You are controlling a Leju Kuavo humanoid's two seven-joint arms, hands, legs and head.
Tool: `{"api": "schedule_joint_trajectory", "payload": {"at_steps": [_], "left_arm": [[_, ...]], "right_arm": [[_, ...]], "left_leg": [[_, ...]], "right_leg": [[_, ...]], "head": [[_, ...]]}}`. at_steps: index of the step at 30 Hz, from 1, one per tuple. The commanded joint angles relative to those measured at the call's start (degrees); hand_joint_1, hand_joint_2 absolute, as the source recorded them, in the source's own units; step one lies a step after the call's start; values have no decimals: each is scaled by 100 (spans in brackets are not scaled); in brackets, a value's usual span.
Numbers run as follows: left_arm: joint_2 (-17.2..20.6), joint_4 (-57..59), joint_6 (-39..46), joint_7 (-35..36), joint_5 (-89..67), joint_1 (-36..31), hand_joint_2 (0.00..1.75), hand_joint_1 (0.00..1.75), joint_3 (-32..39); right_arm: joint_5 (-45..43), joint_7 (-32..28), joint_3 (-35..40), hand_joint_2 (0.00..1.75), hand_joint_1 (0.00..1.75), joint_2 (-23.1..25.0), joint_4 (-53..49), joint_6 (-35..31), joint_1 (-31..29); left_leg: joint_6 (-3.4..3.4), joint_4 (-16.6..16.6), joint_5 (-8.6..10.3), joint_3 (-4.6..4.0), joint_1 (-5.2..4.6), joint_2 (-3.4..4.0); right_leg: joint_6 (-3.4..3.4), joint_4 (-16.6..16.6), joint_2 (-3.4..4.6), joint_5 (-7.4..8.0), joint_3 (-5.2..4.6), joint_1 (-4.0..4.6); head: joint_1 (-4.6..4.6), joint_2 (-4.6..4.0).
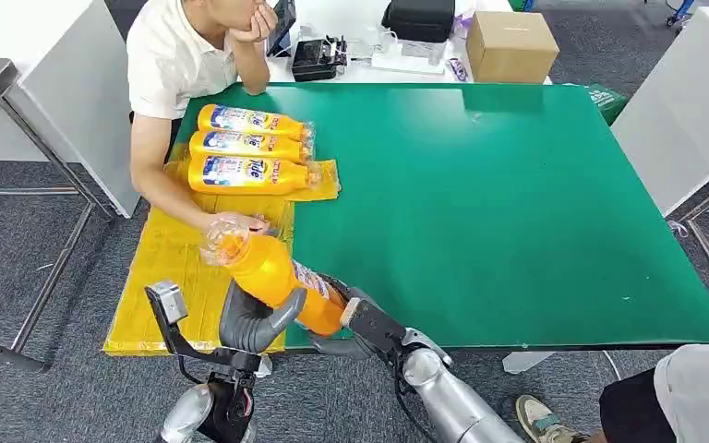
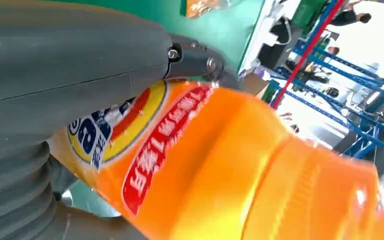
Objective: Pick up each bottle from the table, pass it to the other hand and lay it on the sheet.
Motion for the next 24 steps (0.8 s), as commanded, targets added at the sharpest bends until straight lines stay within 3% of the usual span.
{"api": "schedule_joint_trajectory", "payload": {"at_steps": [1, 3, 19, 20, 21, 23, 24], "left_arm": [[-78, 248, -141, -175, -180, -390, 175, 175, -58], [-91, 203, -192, -221, -207, -382, 175, 175, -15], [-6, 466, -358, 1, -283, -475, 175, 175, 65], [29, 461, -308, -40, -345, -476, 175, 175, 125], [60, 442, -207, -89, -456, -475, 175, 175, 196], [202, 251, 1020, -602, -1948, -480, 175, 175, 578], [277, 106, 1227, -532, -2442, -478, 175, 175, 742]], "right_arm": [[-268, 322, 494, 175, 140, -89, 254, 563, -273], [-435, 401, 555, 175, 2, -129, 148, 770, -257], [-731, 363, 691, 175, 0, -215, -265, 693, -174], [-744, 356, 679, 0, 0, -242, -355, 653, -133], [-749, 355, 669, 0, 0, -273, -449, 604, -81], [-305, 355, 606, 0, 0, -389, -1004, -258, 244], [14, 192, 635, 0, 0, -452, -1402, -627, 450]], "left_leg": [[-2, -3, -5, 20, -1, -3], [-2, -3, -7, 25, -1, -3], [-4, -6, -9, 35, -2, -6], [-3, -5, -5, 22, 1, -4], [-3, -7, -9, 33, -2, -3], [-4, -9, -11, 38, -4, 1], [-3, -8, -7, 25, -1, 0]], "right_leg": [[-5, -1, -11, -7, 22, 0], [-5, -2, -15, -10, 27, 1], [-7, -3, -19, -13, 36, 1], [-5, -5, -14, -8, 23, 2], [-6, -5, -15, -11, 33, 0], [-7, -5, -12, -13, 37, -1], [-5, -5, -10, -8, 25, 1]], "head": [[0, 0], [-2, 0], [0, 0], [0, 0], [0, 0], [0, 0], [0, 0]]}}
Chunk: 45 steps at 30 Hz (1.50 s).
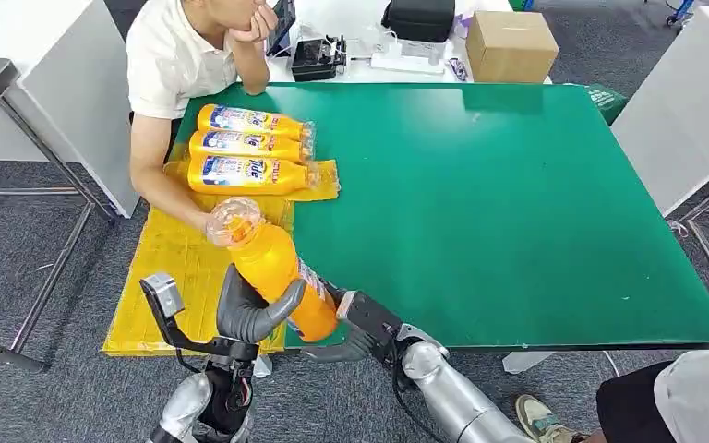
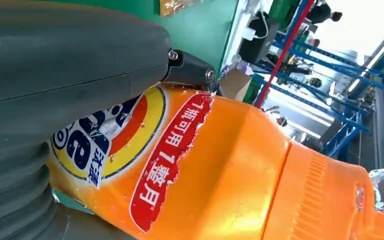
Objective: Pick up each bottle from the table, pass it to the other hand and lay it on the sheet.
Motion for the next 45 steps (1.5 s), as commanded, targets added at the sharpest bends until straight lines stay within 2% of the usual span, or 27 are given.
{"api": "schedule_joint_trajectory", "payload": {"at_steps": [1, 2, 4, 5, 6, 9, 14, 17, 18, 19, 20, 21, 23, 25, 27, 29, 33, 35, 37, 41, 45], "left_arm": [[452, -101, 1602, -380, -2525, -272, 175, 175, 711], [545, -154, 2126, -405, -3603, -281, 175, 175, 854], [570, -346, 2249, -168, -4605, -245, 175, 175, 1114], [585, -502, 1922, -22, -4595, -217, 175, 175, 1205], [593, -705, 1303, 85, -4132, -146, 175, 175, 1274], [681, -924, 157, 262, -2942, -28, 175, 175, 1389], [666, -853, 126, 228, -2921, -28, 175, 175, 1404], [705, -713, -414, 308, -2012, -229, 175, 175, 1532], [739, -668, -347, 288, -2110, -305, 175, 175, 1556], [848, -575, 220, 157, -3205, -479, 175, 175, 1449], [874, -427, 597, 206, -4030, -645, 175, 175, 1313], [991, -7, 1301, 666, -6010, -970, 175, 175, 1046], [1008, 904, 1065, 1282, -7282, -1440, 175, 175, 763], [882, 2339, 1202, 1627, -8482, -2046, 175, 175, 491], [601, 3545, 1233, 1703, -8876, -2493, 175, 175, 466], [549, 3735, 1336, 1670, -8898, -2551, 175, 175, 477], [385, 4712, 1408, 2104, -9188, -2986, 175, 175, 628], [367, 4876, 1470, 2038, -9208, -3062, 175, 175, 676], [313, 5113, 1328, 2104, -9099, -3157, 175, 175, 846], [237, 5779, 1013, 2074, -8897, -3437, 175, 175, 1140], [129, 6247, 720, 2155, -8678, -3612, 175, 175, 1386]], "right_arm": [[914, -92, 233, 0, 0, -381, -1449, -1459, 712], [1264, 22, 253, 0, 0, -430, -1679, -1750, 827], [1806, 255, 255, 0, 0, -480, -1895, -2143, 961], [2362, 502, 289, 0, 0, -542, -1928, -2527, 1015], [2772, 616, 365, 0, 0, -609, -1996, -2690, 1094], [2820, 530, 331, 0, 0, -639, -2178, -2548, 1423], [2832, 493, 342, 0, 0, -635, -2113, -2563, 1404], [2664, 332, 212, 0, 0, -520, -1949, -2558, 1446], [2641, 290, 193, 0, 0, -488, -1904, -2568, 1450], [2606, 223, 178, 0, 0, -450, -1879, -2549, 1448], [2601, 215, 179, 0, 0, -427, -1886, -2530, 1440], [2605, 168, 241, 0, 0, -400, -1877, -2469, 1347], [2562, 151, 270, 0, 0, -316, -1834, -2332, 1211], [2539, 126, 339, 0, 0, -236, -1728, -2188, 1041], [2520, 97, 427, 0, 0, -171, -1603, -2083, 918], [2530, 92, 444, 0, 0, -159, -1581, -2089, 906], [2445, 48, 586, 0, 0, -88, -1479, -1942, 822], [2428, 49, 611, 0, 0, -79, -1465, -1932, 813], [2374, 51, 618, 0, 0, -60, -1441, -1902, 811], [2308, 30, 682, 0, 0, -16, -1349, -1836, 765], [2219, -13, 702, 0, 0, 29, -1253, -1779, 715]], "left_leg": [[-4, -10, -9, 35, -2, -3], [-6, -11, -13, 45, -2, -4], [-8, -7, -12, 33, 2, 0], [-8, -7, -16, 43, -1, 1], [-5, -2, -7, 14, 4, -2], [-3, -3, -13, 26, 6, 0], [-4, -6, -12, 21, 2, 6], [-7, -6, -10, 18, 2, 0], [-9, -9, -13, 35, 0, -1], [-8, -7, -7, 16, 3, -2], [-9, -8, -11, 30, 3, -3], [-8, -6, -6, 15, 4, -10], [-8, -6, -1, 13, 4, -19], [-9, -14, 6, 21, 2, -26], [-5, -18, 13, 22, 0, -35], [-11, -19, 20, 33, 0, -52], [-15, -10, 11, 30, 3, -1], [-15, -6, 16, 13, 4, -11], [-16, -10, 11, 28, 3, -7], [-15, -4, 15, 5, 7, -5], [-15, -6, 4, 33, 6, 7]], "right_leg": [[-7, -6, -14, -13, 35, 0], [-10, -5, -16, -18, 44, 1], [-10, -2, -10, -14, 31, 4], [-12, 1, -11, -20, 39, 2], [-7, 0, -8, -9, 15, 6], [-7, -3, -7, -15, 27, 8], [-10, -2, -1, -14, 21, 2], [-11, -1, -6, -13, 19, 2], [-14, -2, -10, -18, 35, 2], [-12, -2, -7, -10, 17, 4], [-14, -2, -11, -16, 31, 4], [-12, 0, -15, -12, 18, 5], [-13, 1, -26, -11, 16, 5], [-12, -4, -32, -7, 21, 2], [-10, -8, -39, -6, 26, 0], [-9, -11, -46, -6, 40, 0], [-25, -4, -10, 8, 26, 4], [-23, 0, -17, 9, 11, 3], [-26, -3, -15, 5, 25, 4], [-23, -1, -10, 11, 3, 7], [-25, 0, -6, 2, 28, 9]], "head": [[0, 0], [0, 0], [0, 0], [0, 0], [-2, 0], [0, 0], [0, 0], [0, 0], [0, 0], [0, 0], [0, 0], [2, 0], [2, 0], [0, 0], [2, 0], [0, 0], [0, 0], [4, 0], [2, 0], [2, 0], [0, 0]]}}
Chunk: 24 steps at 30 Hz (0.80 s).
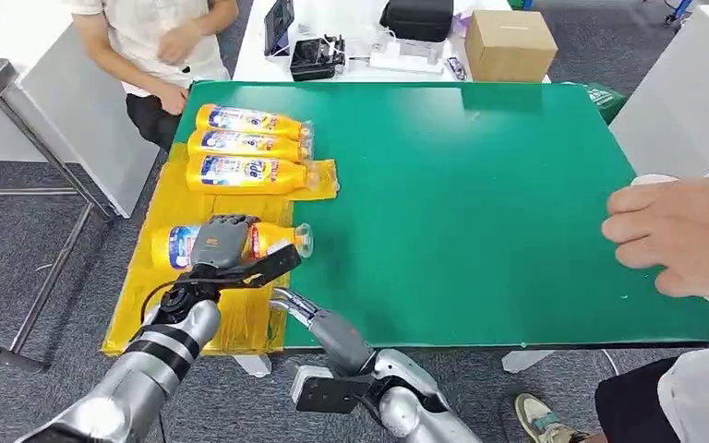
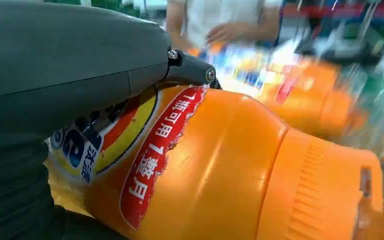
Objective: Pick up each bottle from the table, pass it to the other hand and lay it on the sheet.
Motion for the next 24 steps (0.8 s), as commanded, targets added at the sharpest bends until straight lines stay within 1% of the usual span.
{"api": "schedule_joint_trajectory", "payload": {"at_steps": [1, 2, 3, 4, 6, 7, 8, 9, 11, 12, 13, 16, 17, 19, 20, 22, 23, 24], "left_arm": [[-308, 1971, -411, 87, 353, -852, 175, 68, 546], [-354, 2107, -496, 130, 492, -890, 175, 0, 701], [-363, 2161, -560, 64, 511, -916, 175, 0, 711], [-368, 2163, -514, 44, 546, -914, 175, 0, 756], [-387, 2126, -534, -6, 641, -919, 175, 0, 844], [-387, 2126, -534, -6, 641, -919, 175, 0, 844], [-387, 2126, -534, -6, 641, -919, 175, 0, 844], [-387, 2126, -534, -6, 641, -919, 175, 0, 844], [-387, 2126, -534, -6, 641, -919, 175, 0, 844], [-387, 2126, -534, -6, 641, -919, 175, 0, 844], [-387, 2126, -534, -6, 641, -919, 175, 0, 844], [-387, 2126, -534, -6, 641, -919, 175, 0, 844], [-387, 2126, -534, -6, 641, -919, 175, 0, 844], [-399, 2100, -573, -54, 711, -916, 175, 0, 896], [-402, 1982, -659, -323, 984, -884, 175, 0, 1083], [-404, 1814, -768, -599, 1231, -843, 175, 0, 1209], [-418, 1621, -935, -874, 1580, -762, 175, 0, 1401], [-435, 1406, -1279, -1220, 2037, -655, 175, 0, 1627]], "right_arm": [[-144, -53, 266, 0, 0, 41, 612, 110, -348], [-171, -54, 263, 0, 0, 69, 675, 106, -365], [-203, -54, 248, 0, 0, 93, 726, 99, -368], [-217, -63, 247, 0, 0, 101, 753, 92, -369], [-245, -79, 235, 0, 0, 111, 784, 68, -347], [-245, -79, 235, 0, 0, 111, 784, 68, -347], [-245, -79, 235, 0, 0, 111, 784, 68, -347], [-245, -79, 235, 0, 0, 111, 784, 68, -347], [-245, -79, 235, 0, 0, 111, 784, 68, -347], [-245, -79, 235, 0, 0, 111, 784, 68, -347], [-245, -79, 235, 0, 0, 111, 784, 68, -347], [-245, -79, 235, 0, 0, 111, 784, 68, -347], [-245, -79, 235, 0, 0, 111, 784, 68, -347], [-254, -84, 230, 0, 0, 104, 771, 64, -340], [-260, -94, 229, 0, 0, 100, 768, 40, -323], [-265, -111, 224, 0, 0, 89, 765, -4, -297], [-245, -124, 240, 0, 0, 59, 747, -79, -275], [-257, -119, 238, 0, 0, 36, 744, -132, -252]], "left_leg": [[-1, -2, -11, 39, 0, -1], [-1, -2, -6, 23, 1, -3], [-1, -3, -10, 35, 0, 2], [0, -3, -5, 20, 0, 3], [-1, -7, -12, 40, -1, 9], [-1, -3, -4, 15, 2, 3], [-1, -6, -8, 29, -1, 0], [-1, -5, -3, 19, 0, -6], [-1, -7, -7, 32, -2, -2], [-1, -5, -5, 24, -1, -1], [-1, -7, -9, 38, -1, 6], [-1, -4, -2, 18, 0, -3], [-1, -6, -7, 33, -2, 2], [-1, -4, -3, 23, -2, -2], [-1, -6, -6, 35, -2, 1], [-1, -4, -2, 22, 0, -1], [-1, -7, -7, 36, -2, 3], [-1, -5, -4, 29, -1, -2]], "right_leg": [[-4, -3, -12, -12, 41, 2], [-3, -2, -9, -7, 24, 2], [-4, -4, -7, -10, 36, 2], [-2, -3, -1, -4, 20, 1], [-4, -6, 2, -8, 39, 1], [-2, -4, 0, -3, 17, 2], [-3, -4, -7, -8, 31, 0], [-2, -4, -8, -4, 23, 1], [-3, -5, -4, -7, 35, -1], [-2, -4, -1, -4, 27, 0], [-4, -6, 2, -6, 38, 0], [-2, -3, -2, -2, 21, 1], [-3, -5, -1, -5, 34, 0], [-2, -3, -2, -3, 25, -1], [-3, -4, -2, -6, 36, -1], [-2, -4, 0, -1, 25, 1], [-3, -5, 0, -5, 38, 0], [-2, -4, -3, -4, 32, 0]], "head": [[2, 0], [0, 0], [2, 0], [0, 0], [2, 0], [0, 0], [2, 0], [2, 0], [0, 0], [0, 0], [0, 0], [0, 0], [0, 0], [0, 0], [2, 0], [0, 0], [2, 0], [0, 0]]}}
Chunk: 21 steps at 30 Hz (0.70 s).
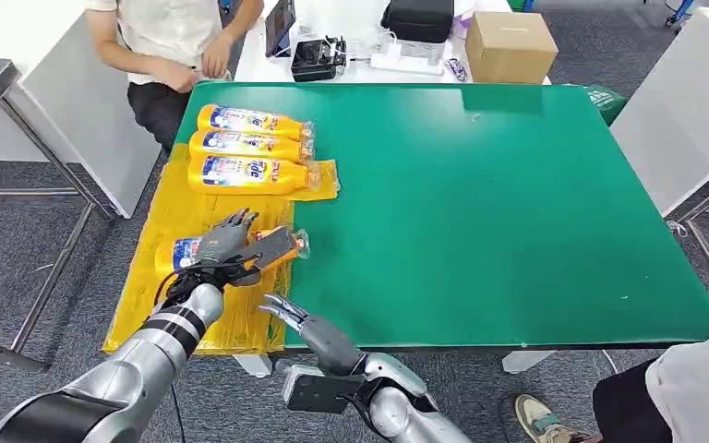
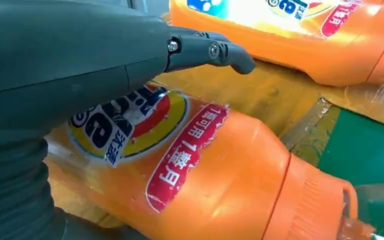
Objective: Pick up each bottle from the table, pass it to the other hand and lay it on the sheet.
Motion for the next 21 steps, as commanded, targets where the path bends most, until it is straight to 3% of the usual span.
{"api": "schedule_joint_trajectory", "payload": {"at_steps": [1, 6, 9, 10, 12, 15, 16, 21], "left_arm": [[-57, -446, -1024, -1263, 1655, 238, 175, 0, 984], [187, -2589, -2225, -1736, 4305, 1360, 175, 0, 1072], [62, -4544, -1922, -1760, 6223, 2294, 175, 0, 1131], [117, -5038, -1950, -1535, 6847, 2536, 175, 0, 1024], [366, -5801, -1928, -1460, 7620, 2966, 175, 0, 783], [564, -6232, -1769, -1437, 8213, 3359, 175, 0, 629], [582, -6256, -1759, -1446, 8229, 3387, 175, 0, 610], [591, -6153, -1734, -1472, 8249, 3324, 175, 0, 582]], "right_arm": [[-47, -63, 154, 0, 0, -163, 337, -224, -137], [-87, -147, 154, 0, 0, -276, 372, -407, -49], [-92, -244, 75, 0, 0, -347, 166, -568, 136], [-222, -344, -18, 0, 0, -367, 17, -583, 254], [-1071, -674, -376, 0, 0, -327, -417, -86, 597], [-1643, -970, -735, 0, 0, -294, -1142, 160, 979], [-1659, -922, -745, 0, 0, -310, -1241, 195, 1006], [-1661, -878, -755, 0, 0, -305, -1273, 215, 1004]], "left_leg": [[0, -5, -3, 15, -1, 6], [1, -12, -8, 31, -5, 25], [-1, -20, -21, 58, -8, 45], [0, -8, -9, 20, -3, 23], [-1, -5, -14, 18, -2, 28], [-5, -5, -33, 39, -6, 41], [-5, -3, -18, 7, -4, 25], [-14, 0, -28, 8, 2, 11]], "right_leg": [[-2, -5, 0, -2, 13, 0], [-1, -11, 20, -1, 25, -4], [-4, -17, 30, -9, 46, -6], [-2, -8, 13, -3, 15, -2], [-2, -7, 16, -6, 11, 0], [-8, -2, 27, -23, 24, -3], [-5, 0, 16, -12, -1, -3], [-10, 0, 1, -26, 1, 4]], "head": [[-2, 0], [-2, 0], [0, 0], [0, 0], [0, 0], [0, 0], [0, 0], [2, 0]]}}
